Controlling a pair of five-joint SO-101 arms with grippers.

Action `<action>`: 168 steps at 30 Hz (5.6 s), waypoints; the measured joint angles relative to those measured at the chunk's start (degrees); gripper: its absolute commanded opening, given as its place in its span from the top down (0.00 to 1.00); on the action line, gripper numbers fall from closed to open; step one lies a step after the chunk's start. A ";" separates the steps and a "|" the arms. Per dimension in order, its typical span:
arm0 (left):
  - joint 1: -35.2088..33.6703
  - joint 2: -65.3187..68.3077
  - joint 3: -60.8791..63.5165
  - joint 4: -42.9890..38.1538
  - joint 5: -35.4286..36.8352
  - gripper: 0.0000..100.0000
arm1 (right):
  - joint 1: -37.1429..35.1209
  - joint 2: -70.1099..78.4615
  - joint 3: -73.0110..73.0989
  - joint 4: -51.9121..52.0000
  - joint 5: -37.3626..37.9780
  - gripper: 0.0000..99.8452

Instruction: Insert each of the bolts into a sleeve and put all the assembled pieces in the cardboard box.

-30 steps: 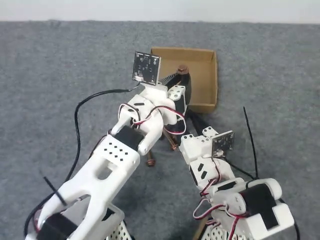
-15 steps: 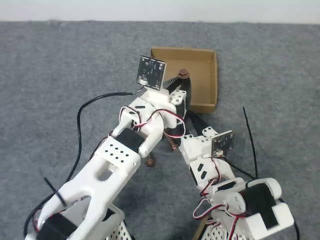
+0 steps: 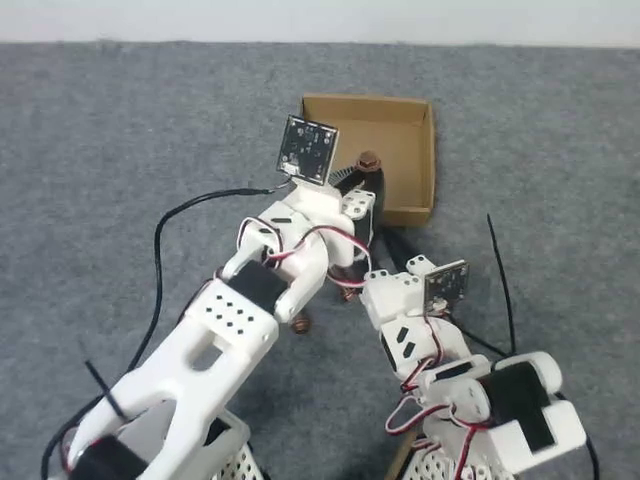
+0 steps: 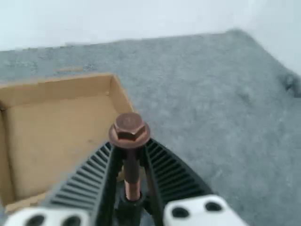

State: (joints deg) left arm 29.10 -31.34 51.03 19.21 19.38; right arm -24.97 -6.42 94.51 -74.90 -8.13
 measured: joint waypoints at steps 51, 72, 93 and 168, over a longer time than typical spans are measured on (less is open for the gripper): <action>0.44 -7.03 5.10 5.45 0.09 0.81 | 3.16 0.00 0.00 0.00 6.51 0.99; -26.99 -19.34 33.67 -1.49 0.09 0.81 | 4.92 0.00 0.00 0.79 6.51 0.99; -28.04 -37.19 46.07 -5.54 0.09 0.81 | 15.74 0.09 -23.47 15.47 6.51 0.99; -28.04 -37.27 46.07 -5.54 -3.52 0.81 | 3.78 17.76 -126.86 175.21 12.31 0.99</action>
State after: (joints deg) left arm 1.05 -68.62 97.10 13.67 15.87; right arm -21.19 11.34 -32.35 100.31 4.18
